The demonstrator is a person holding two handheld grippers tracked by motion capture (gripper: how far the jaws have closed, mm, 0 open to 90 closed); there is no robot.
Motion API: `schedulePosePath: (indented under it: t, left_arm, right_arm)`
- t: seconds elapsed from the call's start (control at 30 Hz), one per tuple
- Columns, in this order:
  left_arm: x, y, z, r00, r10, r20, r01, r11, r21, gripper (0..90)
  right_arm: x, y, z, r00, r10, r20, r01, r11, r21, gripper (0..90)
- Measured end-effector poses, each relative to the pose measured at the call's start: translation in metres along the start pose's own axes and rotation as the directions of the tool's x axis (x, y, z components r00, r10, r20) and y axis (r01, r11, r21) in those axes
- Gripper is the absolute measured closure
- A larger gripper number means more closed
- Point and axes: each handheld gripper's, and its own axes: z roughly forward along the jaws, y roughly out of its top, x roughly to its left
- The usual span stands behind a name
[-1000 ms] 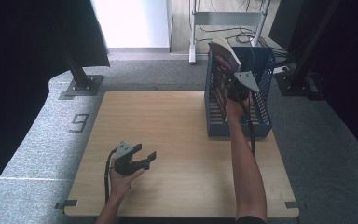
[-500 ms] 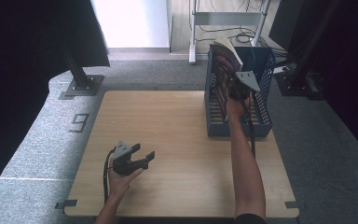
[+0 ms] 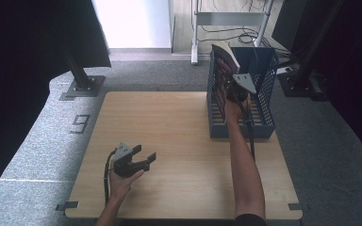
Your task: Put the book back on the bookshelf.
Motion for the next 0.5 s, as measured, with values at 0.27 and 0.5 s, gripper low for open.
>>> schedulePosePath:
  t: [0.27,0.5]
  left_arm:
    - [0.002,0.0,0.0,1.0,-0.002,-0.003,0.002,1.0,0.001,24.3]
    - [0.002,-0.001,0.001,1.0,-0.001,-0.008,0.001,1.0,0.006,24.3]
  right_arm:
    - [0.005,-0.014,0.006,1.0,-0.004,-0.005,0.004,1.0,0.021,81.5]
    - [0.012,-0.03,0.011,0.9999,-0.009,-0.006,0.009,0.998,0.055,81.5]
